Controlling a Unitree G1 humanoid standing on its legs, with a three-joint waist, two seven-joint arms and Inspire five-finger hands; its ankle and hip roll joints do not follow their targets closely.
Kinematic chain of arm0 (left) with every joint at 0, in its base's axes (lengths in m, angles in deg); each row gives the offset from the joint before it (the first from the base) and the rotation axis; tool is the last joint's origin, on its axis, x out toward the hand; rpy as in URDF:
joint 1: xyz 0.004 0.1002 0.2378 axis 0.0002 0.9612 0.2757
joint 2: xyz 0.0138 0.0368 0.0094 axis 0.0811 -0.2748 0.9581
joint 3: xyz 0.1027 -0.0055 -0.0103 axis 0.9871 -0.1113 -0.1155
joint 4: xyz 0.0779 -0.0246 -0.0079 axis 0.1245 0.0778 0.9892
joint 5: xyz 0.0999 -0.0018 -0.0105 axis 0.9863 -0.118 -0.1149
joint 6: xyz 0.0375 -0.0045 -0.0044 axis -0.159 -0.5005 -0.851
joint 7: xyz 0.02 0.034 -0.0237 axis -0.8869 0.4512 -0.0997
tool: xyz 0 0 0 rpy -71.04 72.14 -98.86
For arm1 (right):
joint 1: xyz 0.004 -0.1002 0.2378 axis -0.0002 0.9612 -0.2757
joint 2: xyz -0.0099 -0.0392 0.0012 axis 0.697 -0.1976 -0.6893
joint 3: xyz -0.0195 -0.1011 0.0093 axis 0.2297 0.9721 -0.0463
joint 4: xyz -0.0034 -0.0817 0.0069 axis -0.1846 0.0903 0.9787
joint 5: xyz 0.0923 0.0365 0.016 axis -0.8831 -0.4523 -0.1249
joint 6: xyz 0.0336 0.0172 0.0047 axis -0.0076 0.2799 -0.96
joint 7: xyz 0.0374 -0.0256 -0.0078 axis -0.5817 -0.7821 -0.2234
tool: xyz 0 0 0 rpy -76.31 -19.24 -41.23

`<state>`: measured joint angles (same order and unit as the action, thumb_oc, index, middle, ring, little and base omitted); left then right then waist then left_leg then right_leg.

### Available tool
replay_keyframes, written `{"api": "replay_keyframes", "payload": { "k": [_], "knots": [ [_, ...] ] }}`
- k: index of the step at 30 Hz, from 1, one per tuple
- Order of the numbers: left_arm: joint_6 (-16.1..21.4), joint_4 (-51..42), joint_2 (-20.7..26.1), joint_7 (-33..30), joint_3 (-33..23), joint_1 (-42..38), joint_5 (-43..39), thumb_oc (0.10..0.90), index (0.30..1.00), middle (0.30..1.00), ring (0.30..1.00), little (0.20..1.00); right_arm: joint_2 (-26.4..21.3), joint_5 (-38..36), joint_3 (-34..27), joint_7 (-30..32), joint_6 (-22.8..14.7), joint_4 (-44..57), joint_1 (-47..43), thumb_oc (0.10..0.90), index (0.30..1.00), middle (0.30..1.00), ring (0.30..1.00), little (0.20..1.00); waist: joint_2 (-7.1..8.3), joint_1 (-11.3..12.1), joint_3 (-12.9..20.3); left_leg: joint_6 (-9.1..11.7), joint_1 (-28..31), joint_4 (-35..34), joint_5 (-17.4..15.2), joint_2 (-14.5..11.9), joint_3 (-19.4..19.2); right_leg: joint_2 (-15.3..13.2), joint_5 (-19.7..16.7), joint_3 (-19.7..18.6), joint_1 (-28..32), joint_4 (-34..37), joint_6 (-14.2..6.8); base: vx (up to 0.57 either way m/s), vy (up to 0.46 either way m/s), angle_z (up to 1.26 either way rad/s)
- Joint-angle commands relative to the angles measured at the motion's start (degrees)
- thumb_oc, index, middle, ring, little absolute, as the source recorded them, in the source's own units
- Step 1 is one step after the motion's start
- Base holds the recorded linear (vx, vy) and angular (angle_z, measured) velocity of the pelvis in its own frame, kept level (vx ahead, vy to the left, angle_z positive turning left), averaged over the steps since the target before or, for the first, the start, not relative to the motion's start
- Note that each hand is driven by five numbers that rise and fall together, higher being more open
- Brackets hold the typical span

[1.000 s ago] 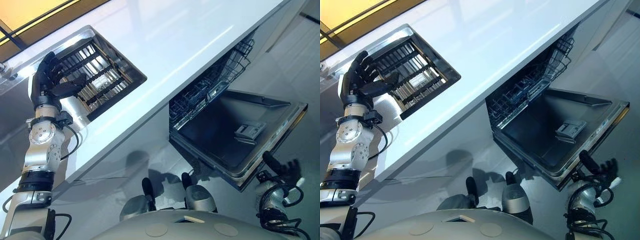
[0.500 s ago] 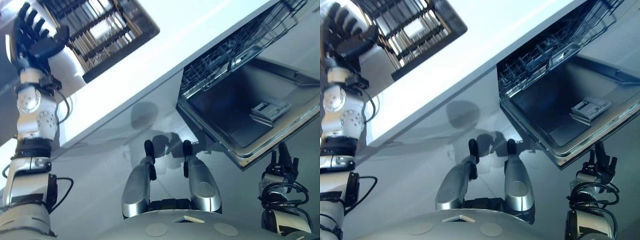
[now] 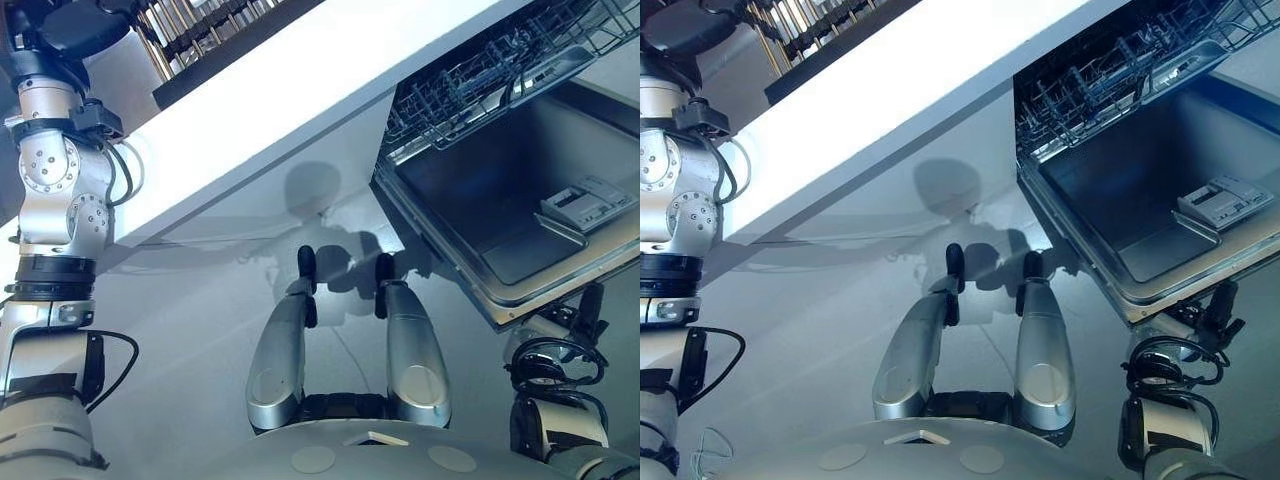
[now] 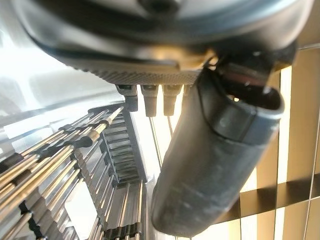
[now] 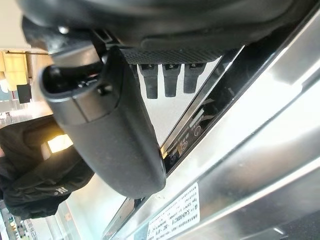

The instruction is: Pick up plates and place into dishwasher.

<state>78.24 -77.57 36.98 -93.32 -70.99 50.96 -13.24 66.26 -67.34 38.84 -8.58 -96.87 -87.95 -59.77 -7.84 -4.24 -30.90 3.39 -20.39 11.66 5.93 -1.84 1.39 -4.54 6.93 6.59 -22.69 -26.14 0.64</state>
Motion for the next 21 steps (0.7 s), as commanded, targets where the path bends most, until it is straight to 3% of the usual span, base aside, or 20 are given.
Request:
{"api": "replay_keyframes", "payload": {
  "k": [1,3,9,12,13,14,16,19,21],
  "knots": [
    [8.45,-1.78,2.28,-2.33,-2.39,-1.55,0.95,0.8,0.9,0.9,0.9,0.9,-2.65,20.16,5.67,2.75,2.76,6.1,-6.89,0.8,0.9,0.9,0.9,0.9,-0.24,0.82,1.11,-4.12,1.36,6.42,-8.02,5.37,-2.95,2.55,0.79,-0.61,3.42,1.44,1.39,0.01,0.059,-0.01],
    [7.87,-3.46,2.85,-2.21,-3.4,-0.96,0.61,0.8,0.9,0.9,0.9,0.9,-3.84,23.26,6.95,-1.81,4.59,6.53,-6.82,0.8,0.9,0.9,0.9,0.9,-0.38,1.13,1.11,-4.19,1.7,5.88,-7.96,5.51,-2.9,2.38,0.57,-0.85,3.69,2.14,1.27,0.0,0.054,-0.01],
    [8.33,-5.24,2.99,0.45,-6.6,2.32,-0.49,0.8,0.9,0.9,0.9,0.9,-4.29,18.02,11.91,-31.24,11.41,11.87,-3.74,0.8,0.9,0.9,0.9,0.9,-0.02,1.33,1.11,-4.61,2.22,5.17,-7.97,5.87,-2.92,2.05,-0.27,-1.24,4.21,3.94,0.87,-0.01,0.009,-0.02],
    [9.24,-3.6,3.26,2.16,-7.63,3.05,-0.54,0.8,0.9,0.9,0.9,0.9,-3.49,10.91,15.94,-47.92,19.6,20.02,-2.35,0.8,0.9,0.9,0.9,0.9,1.06,1.24,1.11,-4.92,2.46,5.21,-8.7,5.85,-3.53,1.9,-0.35,-1.14,4.57,4.87,0.26,0.01,-0.014,-0.04],
    [9.37,-3.44,3.31,2.25,-7.69,3.03,-0.54,0.8,0.9,0.9,0.9,0.9,-3.4,10.18,16.23,-49.54,20.21,20.75,-2.36,0.8,0.9,0.9,0.9,0.9,1.12,1.22,1.11,-4.98,2.2,5.12,-8.31,5.82,-3.61,1.92,-0.81,-1.1,4.37,5.12,0.27,0.0,-0.021,-0.07],
    [9.77,-2.83,3.55,2.7,-7.74,3.11,-0.81,0.8,0.9,0.9,0.9,0.9,-2.85,7.63,17.92,-55.29,24.2,24.87,-2.32,0.8,0.9,0.9,0.9,0.9,1.5,1.23,1.11,-5.09,2.1,5.14,-8.42,5.78,-3.82,1.89,-1.01,-0.97,4.4,5.54,0.06,-0.03,-0.025,-0.1],
    [10.92,-1.73,3.87,3.07,-7.37,3.43,-0.81,0.8,0.9,0.9,0.9,0.9,-1.78,4.91,21.93,-62.84,28.06,34.28,-2.21,0.8,0.9,0.9,0.9,0.9,2.23,1.19,1.11,-5.2,2.07,5.06,-8.42,5.63,-4.16,1.97,-1.44,-0.85,4.56,6.28,-0.32,0.0,-0.033,-0.17],
    [12.12,0.2,3.18,2.34,-5.76,2.59,0.31,0.8,0.9,0.9,0.9,0.9,1.43,5.74,27.1,-67.67,32.22,49.94,-6.25,0.8,0.9,0.9,0.9,0.9,3.19,1.13,1.11,-5.14,2.67,5.16,-9.03,5.55,-4.98,1.89,-1.82,-0.68,5.37,7.56,-1.02,0.02,-0.007,-0.39],
    [12.15,1.66,2.71,1.58,-4.8,1.08,1.05,0.8,0.9,0.9,0.9,0.9,2.9,6.0,28.34,-66.78,34.04,55.54,-10.44,0.8,0.9,0.9,0.9,0.9,3.37,1.1,1.11,-5.06,2.94,5.12,-9.17,5.5,-5.69,1.8,-2.16,-0.57,5.52,8.11,-1.22,0.01,0.053,-0.58]
  ]
}}
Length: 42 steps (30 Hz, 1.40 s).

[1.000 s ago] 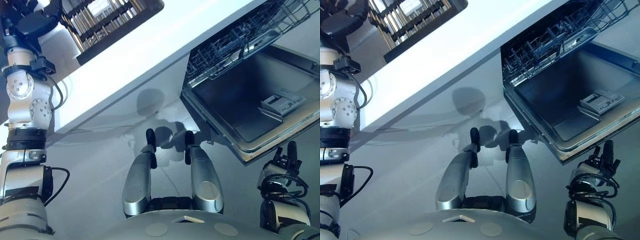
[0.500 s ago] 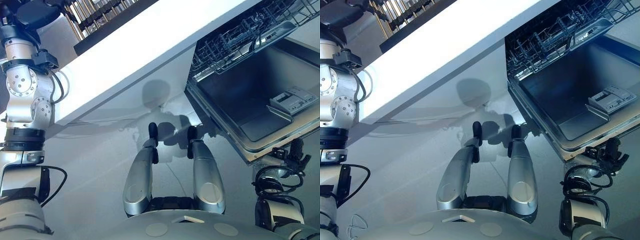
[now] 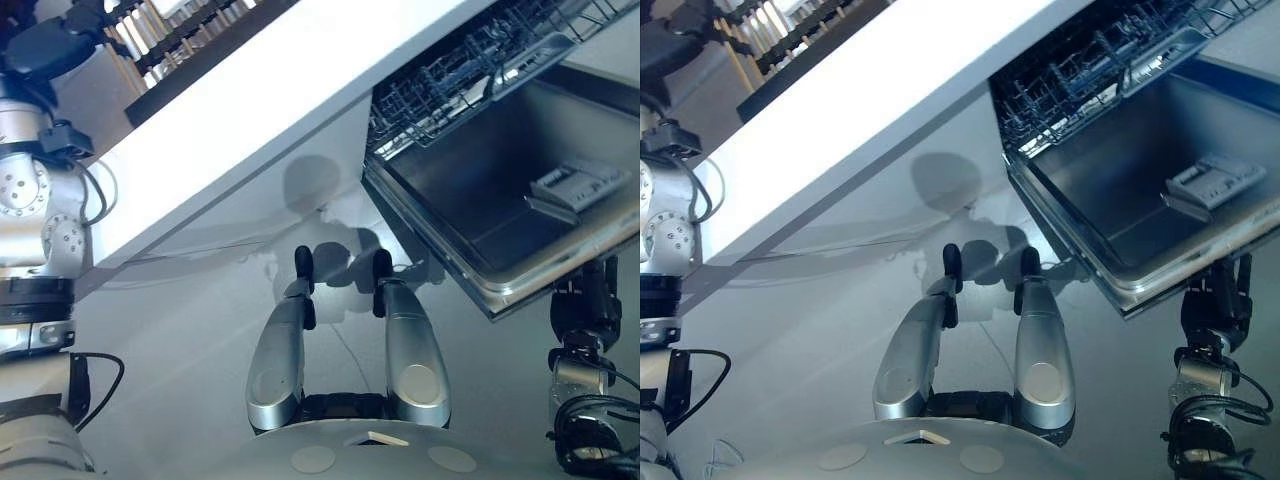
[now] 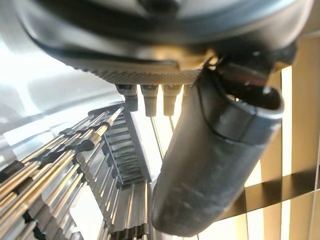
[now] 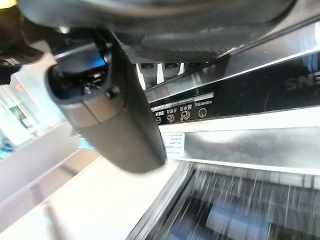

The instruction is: Pick up plates and place into dishwasher.

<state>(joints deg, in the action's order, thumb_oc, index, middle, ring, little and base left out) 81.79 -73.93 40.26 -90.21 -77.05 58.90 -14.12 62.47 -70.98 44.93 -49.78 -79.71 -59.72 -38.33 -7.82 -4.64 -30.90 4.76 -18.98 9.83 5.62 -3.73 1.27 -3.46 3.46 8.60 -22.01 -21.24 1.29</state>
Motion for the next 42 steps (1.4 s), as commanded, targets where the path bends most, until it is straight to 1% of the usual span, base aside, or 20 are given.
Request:
{"api": "replay_keyframes", "payload": {
  "k": [1,5,11,14,17,18,20,22,24,25,29,30,31,33,34,35,36,38,40,42],
  "knots": [
    [8.59,-1.89,-0.55,-1.6,1.32,-7.11,1.98,0.8,0.9,0.9,0.9,0.9,6.77,9.57,22.25,-25.47,16.96,27.66,-32.16,0.8,0.9,0.9,0.9,0.9,3.39,1.54,1.11,-6.47,1.28,6.83,-8.47,7.37,-5.66,0.73,0.88,-2.59,4.59,3.4,-1.83,0.02,0.071,-0.7],
    [8.21,0.46,-1.17,-1.15,1.8,-9.0,1.46,0.8,0.9,0.9,0.9,0.9,8.05,8.36,22.52,-22.37,19.19,33.82,-38.37,0.8,0.9,0.9,0.9,0.9,3.11,1.55,1.11,-6.31,2.42,6.75,-8.55,7.38,-6.64,0.84,0.56,-2.98,5.44,4.11,-1.63,0.03,0.072,-0.59],
    [7.45,1.62,-1.18,-0.24,1.9,-9.73,0.96,0.8,0.9,0.9,0.9,0.9,8.15,7.73,21.61,-18.87,18.56,35.89,-39.58,0.8,0.9,0.9,0.9,0.9,3.01,1.4,1.11,-6.21,3.95,6.75,-8.63,7.3,-7.27,0.76,0.41,-3.37,6.82,4.44,-1.47,0.06,0.047,0.06],
    [7.67,1.85,-1.22,0.09,1.61,-9.62,0.7,0.8,0.9,0.9,0.9,0.9,8.69,9.24,20.93,-15.92,17.43,35.82,-38.38,0.8,0.9,0.9,0.9,0.9,2.88,1.11,1.11,-6.26,4.88,6.38,-8.57,7.29,-7.36,0.76,0.41,-3.8,7.42,4.41,-1.44,0.06,0.031,0.49],
    [7.88,1.82,-1.14,0.22,1.75,-9.89,0.36,0.8,0.9,0.9,0.9,0.9,9.34,11.44,19.81,-9.37,13.06,34.4,-36.69,0.8,0.9,0.9,0.9,0.9,2.73,0.64,1.11,-6.32,5.56,5.92,-8.43,7.21,-7.03,0.9,0.84,-4.45,7.74,3.74,-1.32,0.05,0.014,0.71],
    [7.76,1.52,-0.8,0.57,1.29,-9.5,-0.14,0.8,0.9,0.9,0.9,0.9,9.07,16.25,18.09,-3.19,8.6,32.39,-35.2,0.8,0.9,0.9,0.9,0.9,2.59,0.35,1.12,-6.31,6.15,5.47,-8.33,7.17,-6.8,0.88,1.04,-4.61,7.95,3.42,-1.33,0.05,0.033,0.76],
    [8.09,0.73,-0.73,0.92,-0.1,-7.23,-0.8,0.8,0.9,0.9,0.9,0.9,7.88,24.55,15.29,2.59,3.08,28.51,-31.61,0.8,0.9,0.9,0.9,0.9,2.38,-0.08,1.53,-6.35,6.99,4.69,-8.27,7.1,-6.95,0.81,1.28,-4.57,8.22,3.4,-1.38,0.06,0.069,0.62],
    [8.06,-0.54,-1.02,0.79,-1.18,-5.25,-0.86,0.8,0.9,0.9,0.9,0.9,7.07,28.31,14.17,4.57,1.2,26.77,-29.29,0.8,0.9,0.9,0.9,0.9,2.27,-0.3,1.91,-6.43,7.53,4.11,-8.22,7.06,-7.15,0.82,1.39,-4.6,8.4,3.54,-1.38,0.05,0.07,0.28],
    [8.31,-4.1,-2.05,0.7,-4.37,0.39,-0.73,0.8,0.9,0.9,0.9,0.9,5.92,32.72,11.85,6.77,-2.8,24.24,-23.27,0.8,0.9,0.9,0.9,0.9,2.32,-0.57,2.96,-6.64,8.94,2.47,-8.15,6.96,-7.58,0.99,1.52,-4.64,9.16,4.33,-1.54,0.06,0.063,-0.05],
    [8.47,-5.27,-2.61,0.81,-5.43,2.31,-0.61,0.8,0.9,0.9,0.9,0.9,5.86,32.88,11.19,6.74,-3.37,23.66,-21.67,0.8,0.9,0.9,0.9,0.9,2.42,-0.61,3.42,-6.71,9.49,1.88,-8.13,6.98,-7.63,1.07,1.52,-4.68,9.58,4.73,-1.61,0.06,0.035,-0.11],
    [9.38,-8.22,-4.97,0.95,-7.79,7.71,0.45,0.8,0.9,0.9,0.9,0.9,5.43,36.3,10.03,11.16,-8.17,21.52,-17.24,0.8,0.9,0.9,0.9,0.9,2.92,-0.67,5.41,-7.0,12.08,-0.81,-7.9,7.21,-7.43,1.44,1.43,-4.6,11.94,6.85,-1.87,0.06,0.011,-0.09],
    [9.42,-8.64,-5.3,0.91,-8.08,8.54,0.49,0.8,0.9,0.9,0.9,0.9,5.29,39.34,9.53,13.88,-11.06,20.86,-16.48,0.8,0.9,0.9,0.9,0.9,3.01,-0.7,6.02,-7.03,12.78,-1.51,-7.85,7.29,-7.34,1.52,1.4,-4.54,12.63,7.44,-1.98,0.05,0.006,0.01],
    [9.33,-8.85,-5.48,0.92,-8.24,8.91,0.46,0.8,0.9,0.9,0.9,0.9,5.25,41.02,9.25,15.53,-12.3,20.58,-16.12,0.8,0.9,0.9,0.9,0.9,3.02,-0.73,6.36,-7.05,13.18,-1.94,-7.8,7.34,-7.29,1.58,1.38,-4.53,13.0,7.76,-2.04,0.06,0.016,-0.04],
    [9.57,-9.33,-6.5,0.89,-8.75,10.45,0.61,0.8,0.9,0.9,0.9,0.9,5.14,50.92,7.66,23.95,-19.0,19.34,-14.58,0.8,0.9,0.9,0.9,0.9,3.03,-0.92,7.73,-7.14,14.83,-3.62,-7.67,7.6,-7.09,1.87,1.26,-4.73,14.5,9.13,-2.28,0.07,0.029,-0.03],
    [9.64,-9.49,-6.76,0.93,-9.01,11.12,0.38,0.8,0.9,0.9,0.9,0.9,4.95,56.71,6.7,29.59,-21.73,18.81,-14.0,0.8,0.9,0.9,0.9,0.9,2.96,-1.03,8.34,-7.13,15.52,-4.41,-7.55,7.69,-6.99,1.99,1.18,-4.83,15.1,9.75,-2.44,0.09,0.04,-0.02],
    [9.71,-9.61,-7.25,1.05,-9.23,11.79,0.21,0.8,0.9,0.9,0.9,0.9,4.67,65.08,5.45,38.82,-24.87,17.92,-13.39,0.8,0.9,0.9,0.9,0.9,2.92,-1.23,9.0,-7.15,16.69,-5.28,-7.8,7.87,-6.8,2.07,1.55,-4.94,16.04,10.24,-2.68,0.06,0.045,-0.06],
    [9.99,-9.47,-7.73,1.01,-9.31,12.27,0.25,0.8,0.9,0.9,0.9,0.9,4.5,70.58,4.23,45.28,-26.1,16.95,-13.06,0.8,0.9,0.9,0.9,0.9,2.86,-1.44,9.71,-7.15,17.03,-5.93,-7.39,7.93,-6.78,2.22,0.92,-5.06,16.3,10.93,-2.8,0.07,0.051,-0.06],
    [10.29,-9.55,-8.57,1.0,-9.16,13.23,0.3,0.8,0.9,0.9,0.9,0.9,4.53,76.0,2.62,54.58,-26.82,15.04,-12.47,0.8,0.9,0.9,0.9,0.9,2.62,-1.61,10.99,-7.14,17.97,-6.99,-7.21,8.02,-6.68,2.4,0.62,-5.22,16.99,11.76,-3.05,0.06,0.052,-0.05],
    [10.49,-9.18,-9.23,1.28,-8.54,13.69,0.13,0.8,0.9,0.9,0.9,0.9,4.44,78.9,1.09,61.27,-25.66,9.76,-11.99,0.8,0.9,0.9,0.9,0.9,2.44,-1.68,12.48,-6.99,19.03,-7.96,-7.16,8.0,-6.6,2.46,0.36,-5.23,17.99,12.71,-3.31,0.07,0.052,-0.02],
    [9.84,-9.37,-9.46,1.22,-7.93,13.68,0.21,0.8,0.9,0.9,0.9,0.9,4.47,75.3,0.56,60.68,-21.35,3.64,-11.49,0.8,0.9,0.9,0.9,0.9,2.37,-1.53,13.93,-6.85,19.97,-8.69,-7.18,7.96,-6.42,2.65,0.25,-5.13,19.02,13.56,-3.47,0.06,0.029,0.0]
  ]
}}
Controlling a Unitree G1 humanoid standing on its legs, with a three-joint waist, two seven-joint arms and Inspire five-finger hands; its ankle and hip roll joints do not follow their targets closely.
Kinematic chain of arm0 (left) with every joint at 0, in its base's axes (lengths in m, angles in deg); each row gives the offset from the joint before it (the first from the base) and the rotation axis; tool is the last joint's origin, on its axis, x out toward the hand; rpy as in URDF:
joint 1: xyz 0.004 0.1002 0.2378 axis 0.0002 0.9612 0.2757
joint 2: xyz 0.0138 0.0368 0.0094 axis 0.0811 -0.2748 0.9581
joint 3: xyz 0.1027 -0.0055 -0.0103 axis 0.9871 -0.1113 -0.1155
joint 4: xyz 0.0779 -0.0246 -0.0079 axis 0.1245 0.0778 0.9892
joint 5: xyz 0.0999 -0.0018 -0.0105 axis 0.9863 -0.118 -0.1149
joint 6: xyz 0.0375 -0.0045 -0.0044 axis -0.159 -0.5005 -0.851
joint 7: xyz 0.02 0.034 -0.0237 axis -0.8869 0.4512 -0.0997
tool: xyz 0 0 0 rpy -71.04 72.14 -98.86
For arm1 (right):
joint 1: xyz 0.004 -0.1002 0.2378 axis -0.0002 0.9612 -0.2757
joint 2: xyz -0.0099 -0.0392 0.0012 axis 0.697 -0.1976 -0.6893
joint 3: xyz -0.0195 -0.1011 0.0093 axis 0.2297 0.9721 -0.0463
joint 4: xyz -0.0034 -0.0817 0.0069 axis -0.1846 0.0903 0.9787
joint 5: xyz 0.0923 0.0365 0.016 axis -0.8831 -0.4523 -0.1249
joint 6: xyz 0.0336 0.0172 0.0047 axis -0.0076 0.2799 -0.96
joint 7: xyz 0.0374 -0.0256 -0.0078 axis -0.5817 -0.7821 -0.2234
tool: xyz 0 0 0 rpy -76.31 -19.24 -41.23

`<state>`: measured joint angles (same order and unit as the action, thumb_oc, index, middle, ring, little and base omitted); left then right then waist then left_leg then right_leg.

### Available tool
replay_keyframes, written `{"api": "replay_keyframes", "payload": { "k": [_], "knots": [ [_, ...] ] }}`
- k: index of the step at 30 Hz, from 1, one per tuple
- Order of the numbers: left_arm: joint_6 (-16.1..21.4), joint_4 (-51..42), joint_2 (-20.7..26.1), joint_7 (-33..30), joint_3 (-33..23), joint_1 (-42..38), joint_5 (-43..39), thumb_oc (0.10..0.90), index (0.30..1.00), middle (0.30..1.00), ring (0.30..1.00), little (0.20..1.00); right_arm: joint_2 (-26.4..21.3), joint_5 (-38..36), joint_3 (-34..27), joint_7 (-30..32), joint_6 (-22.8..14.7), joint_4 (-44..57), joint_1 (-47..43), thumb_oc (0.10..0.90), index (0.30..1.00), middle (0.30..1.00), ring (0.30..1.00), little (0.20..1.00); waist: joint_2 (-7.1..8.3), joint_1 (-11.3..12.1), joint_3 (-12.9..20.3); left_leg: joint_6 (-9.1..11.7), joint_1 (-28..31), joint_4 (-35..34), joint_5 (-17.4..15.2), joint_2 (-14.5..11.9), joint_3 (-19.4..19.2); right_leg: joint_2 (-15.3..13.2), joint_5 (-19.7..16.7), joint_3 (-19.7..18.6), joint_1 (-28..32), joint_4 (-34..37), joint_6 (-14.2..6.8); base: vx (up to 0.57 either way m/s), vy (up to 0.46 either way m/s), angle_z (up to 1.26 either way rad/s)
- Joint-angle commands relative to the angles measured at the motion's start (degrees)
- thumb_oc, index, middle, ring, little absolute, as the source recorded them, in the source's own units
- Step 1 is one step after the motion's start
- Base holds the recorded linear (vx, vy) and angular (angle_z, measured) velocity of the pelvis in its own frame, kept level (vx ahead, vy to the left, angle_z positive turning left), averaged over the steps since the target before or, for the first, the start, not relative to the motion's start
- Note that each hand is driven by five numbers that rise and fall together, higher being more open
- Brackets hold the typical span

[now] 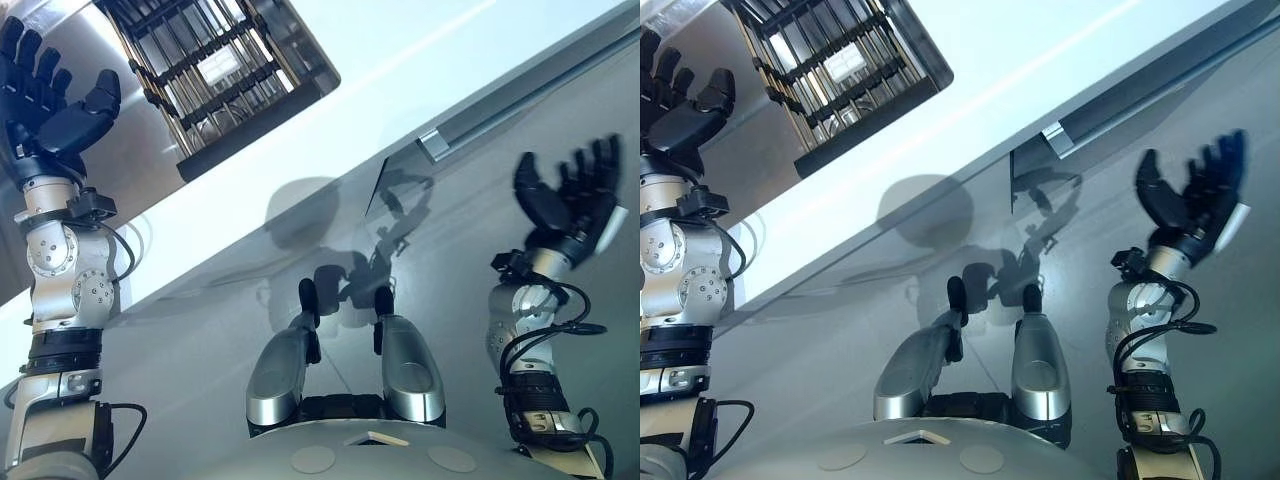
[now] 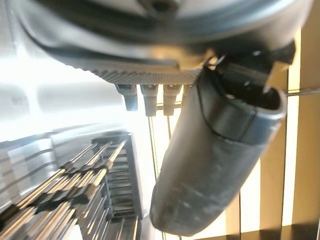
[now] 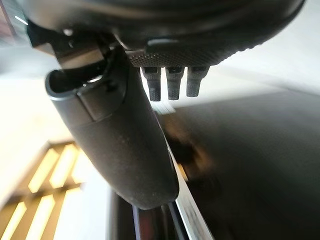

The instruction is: Pick up plates and place into dishwasher.

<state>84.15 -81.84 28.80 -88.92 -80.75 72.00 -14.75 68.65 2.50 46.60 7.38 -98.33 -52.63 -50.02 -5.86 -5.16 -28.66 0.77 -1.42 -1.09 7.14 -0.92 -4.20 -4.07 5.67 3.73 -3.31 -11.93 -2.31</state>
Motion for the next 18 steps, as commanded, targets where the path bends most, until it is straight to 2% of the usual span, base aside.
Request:
{"api": "replay_keyframes", "payload": {
  "k": [1,5,6,7,9,12,13,16,18],
  "knots": [
    [6.9,-1.75,2.06,-0.07,-4.02,0.37,0.71,0.8,0.9,0.9,0.9,0.9,-1.85,0.4,-0.94,3.55,-1.54,-6.96,0.34,0.8,0.9,0.9,0.9,0.9,0.49,-0.86,12.23,-2.83,2.81,1.95,-8.73,5.09,-0.88,3.33,-2.02,-0.18,0.89,4.75,0.12,0.05,-0.01,-0.02],
    [6.05,-2.55,1.99,0.56,-2.66,-0.18,1.15,0.8,0.9,0.9,0.9,0.9,-1.28,-7.19,1.69,-6.03,8.34,-19.59,1.59,0.8,0.9,0.9,0.9,0.9,1.38,0.2,14.44,-2.81,4.13,0.96,-8.64,4.78,0.08,3.91,-2.17,0.16,3.13,6.36,0.21,0.05,-0.055,0.03],
    [6.01,-2.69,2.0,0.65,-2.44,-0.23,1.27,0.8,0.9,0.9,0.9,0.9,-1.2,-7.81,1.91,-7.4,9.96,-20.91,1.75,0.8,0.9,0.9,0.9,0.9,1.53,0.32,14.74,-2.81,4.25,0.82,-8.6,4.74,0.26,4.01,-2.18,0.16,3.33,6.49,0.24,0.04,-0.064,0.03],
    [5.79,-2.73,2.08,0.91,-2.43,-0.34,1.29,0.8,0.9,0.9,0.9,0.9,-1.27,-8.76,2.32,-8.34,10.02,-22.34,1.96,0.8,0.9,0.9,0.9,0.9,1.66,0.46,14.96,-2.8,4.37,0.69,-8.57,4.71,0.38,4.06,-2.2,0.2,3.53,6.64,0.25,0.04,-0.067,0.09],
    [4.66,-2.54,2.59,2.54,-1.86,-1.77,1.62,0.8,0.9,0.9,0.9,0.9,-0.72,-12.82,4.05,-16.76,14.53,-31.34,2.84,0.8,0.9,0.9,0.9,0.9,2.46,1.1,16.54,-2.72,5.2,-0.05,-8.55,4.45,0.9,4.45,-2.26,0.47,4.66,7.5,0.31,0.05,-0.096,0.16],
    [1.72,-1.69,2.84,2.28,-0.68,-4.27,0.76,0.8,0.9,0.9,0.9,0.9,-0.77,-11.48,5.84,-23.54,18.47,-40.35,2.78,0.8,0.9,0.9,0.9,0.9,3.06,1.63,17.83,-2.78,5.94,-0.42,-8.77,4.34,1.46,4.84,-2.23,0.31,5.68,8.19,0.32,0.02,-0.068,0.17],
    [0.99,-1.32,2.95,2.15,-0.15,-5.23,1.02,0.8,0.9,0.9,0.9,0.9,-0.89,-10.69,6.51,-24.07,18.75,-42.78,2.54,0.8,0.9,0.9,0.9,0.9,3.16,1.76,18.15,-2.82,6.13,-0.51,-8.84,4.34,1.61,4.96,-2.19,0.24,5.97,8.36,0.33,0.02,-0.038,0.11],
    [-1.1,-0.63,2.93,2.63,1.05,-7.46,0.27,0.8,0.9,0.9,0.9,0.9,-1.21,-7.97,8.0,-26.48,22.61,-48.19,2.21,0.8,0.9,0.9,0.9,0.9,3.47,2.09,18.99,-2.85,6.71,-0.75,-9.02,4.21,1.85,5.19,-2.13,0.16,6.68,8.67,0.27,0.01,-0.039,0.05],
    [-2.64,-0.78,2.59,2.47,1.68,-8.42,-0.21,0.8,0.9,0.9,0.9,0.9,-1.22,-6.96,8.76,-27.9,23.28,-50.82,2.43,0.8,0.9,0.9,0.9,0.9,3.62,2.15,19.44,-2.8,7.14,-0.8,-9.22,4.04,1.92,5.32,-2.1,0.1,7.11,8.79,0.17,0.0,-0.032,0.04]
  ]
}}
